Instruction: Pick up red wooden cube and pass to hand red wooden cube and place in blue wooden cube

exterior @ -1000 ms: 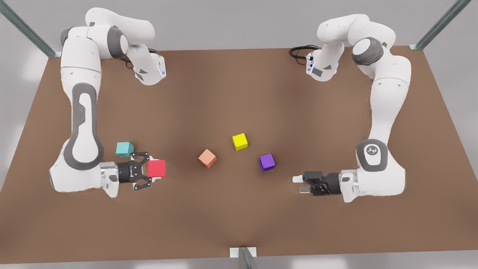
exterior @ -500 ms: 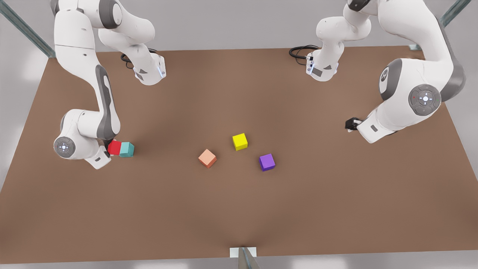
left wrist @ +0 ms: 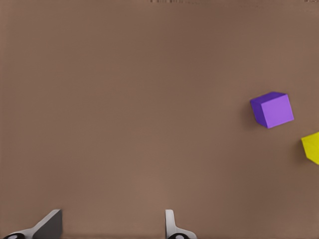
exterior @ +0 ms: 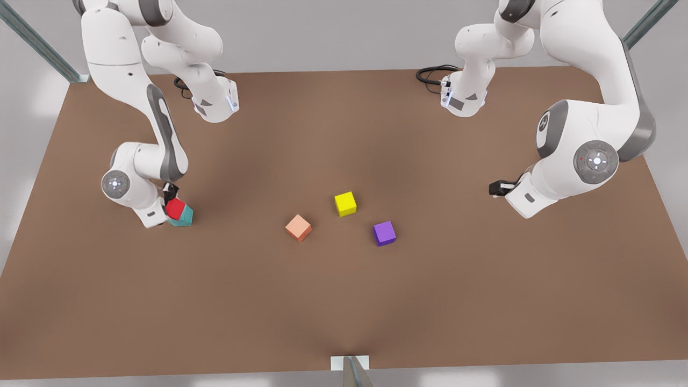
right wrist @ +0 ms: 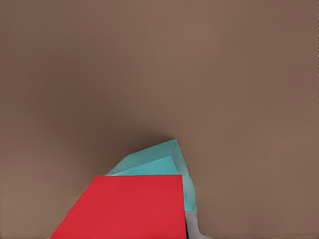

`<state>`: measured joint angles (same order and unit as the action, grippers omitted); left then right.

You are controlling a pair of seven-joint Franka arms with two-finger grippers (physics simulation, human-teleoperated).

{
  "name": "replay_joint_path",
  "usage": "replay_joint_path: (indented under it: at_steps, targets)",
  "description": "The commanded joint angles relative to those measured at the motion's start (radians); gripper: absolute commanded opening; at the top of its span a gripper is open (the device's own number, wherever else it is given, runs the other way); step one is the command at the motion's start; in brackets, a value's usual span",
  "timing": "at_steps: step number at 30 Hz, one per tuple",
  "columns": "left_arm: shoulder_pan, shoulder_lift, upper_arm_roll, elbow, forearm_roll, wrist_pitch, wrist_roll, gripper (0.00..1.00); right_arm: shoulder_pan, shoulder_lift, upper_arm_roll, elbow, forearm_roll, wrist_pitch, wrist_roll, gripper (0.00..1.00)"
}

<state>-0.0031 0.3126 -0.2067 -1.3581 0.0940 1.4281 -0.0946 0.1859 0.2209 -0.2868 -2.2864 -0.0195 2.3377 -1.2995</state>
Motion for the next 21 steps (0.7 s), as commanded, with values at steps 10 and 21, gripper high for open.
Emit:
replay_joint_path:
  at_steps: [10, 21]
  targets:
    - [-0.006, 0.002, 0.0, 0.001, 0.003, 0.002, -0.077, 1.0, 0.001, 0.0, 0.0, -0.041, 0.001, 0.118, 0.149, 1.0]
    - [-0.008, 0.008, 0.0, -0.001, 0.003, 0.017, -0.077, 1.0, 0.003, 0.008, 0.006, -0.042, 0.001, 0.123, 0.163, 1.0]
